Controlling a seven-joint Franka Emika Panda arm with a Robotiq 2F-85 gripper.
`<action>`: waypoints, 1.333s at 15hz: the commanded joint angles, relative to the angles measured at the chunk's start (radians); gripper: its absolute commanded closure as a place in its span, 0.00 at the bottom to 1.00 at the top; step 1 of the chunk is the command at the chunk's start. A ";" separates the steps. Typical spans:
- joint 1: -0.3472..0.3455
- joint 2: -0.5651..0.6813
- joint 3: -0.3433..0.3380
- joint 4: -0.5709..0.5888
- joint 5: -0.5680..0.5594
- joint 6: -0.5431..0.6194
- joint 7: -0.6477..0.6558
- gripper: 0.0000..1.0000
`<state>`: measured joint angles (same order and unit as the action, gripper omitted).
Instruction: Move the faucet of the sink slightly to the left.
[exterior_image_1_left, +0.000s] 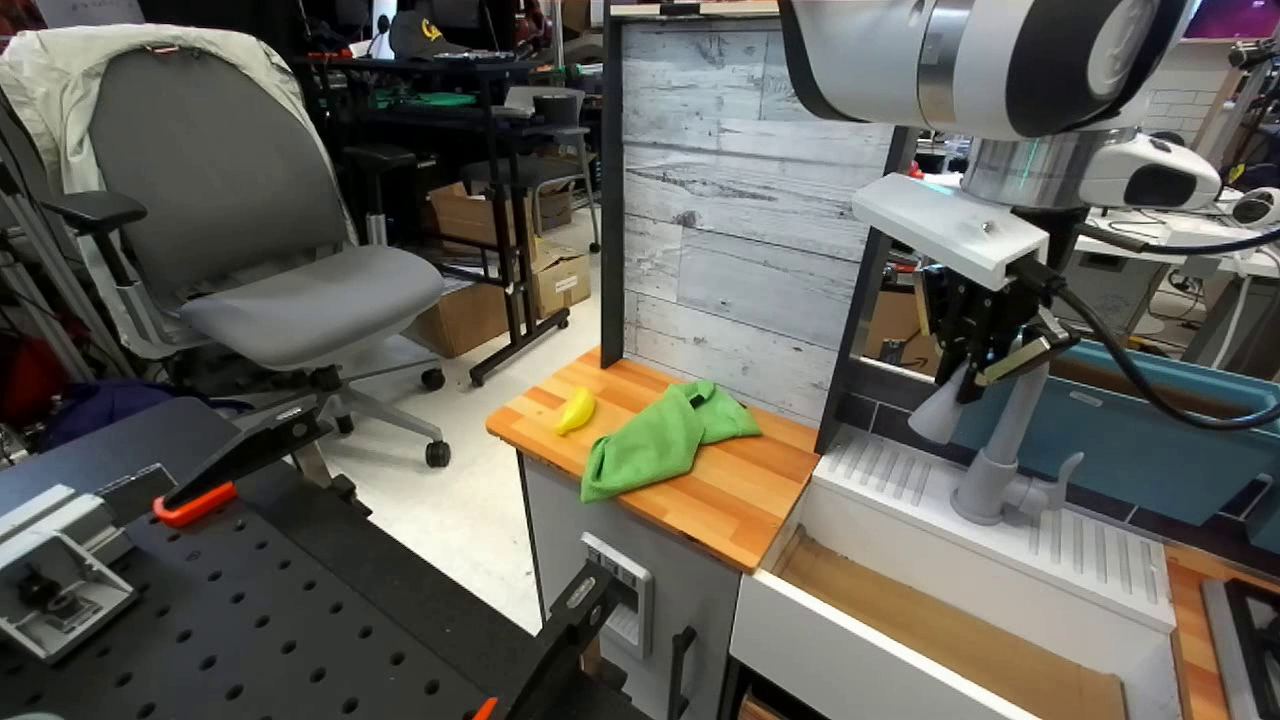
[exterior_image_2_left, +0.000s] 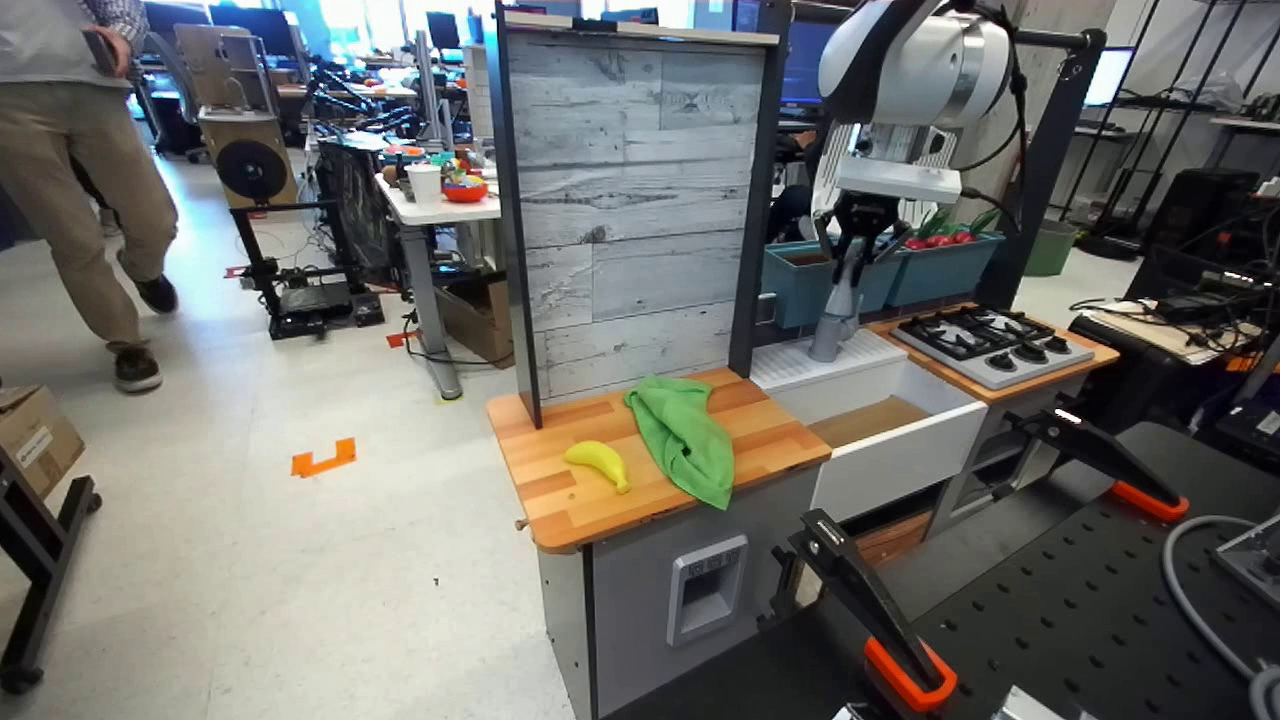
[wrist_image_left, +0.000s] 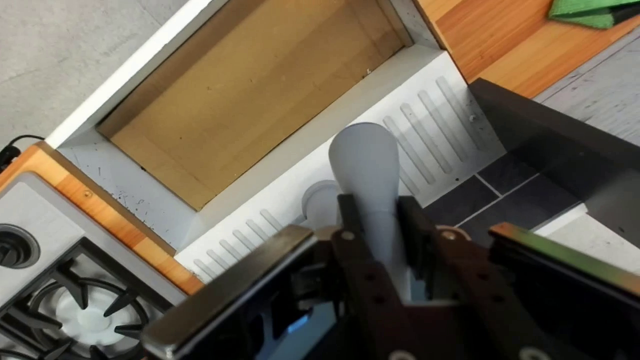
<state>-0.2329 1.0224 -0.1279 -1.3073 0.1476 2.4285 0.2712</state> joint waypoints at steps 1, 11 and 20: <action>0.025 0.043 0.050 0.069 0.059 -0.014 0.060 0.94; 0.047 0.094 0.055 0.196 0.097 -0.035 0.207 0.94; 0.038 0.134 0.065 0.262 0.102 -0.042 0.205 0.16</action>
<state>-0.2025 1.1282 -0.1023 -1.1211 0.2065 2.4211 0.4798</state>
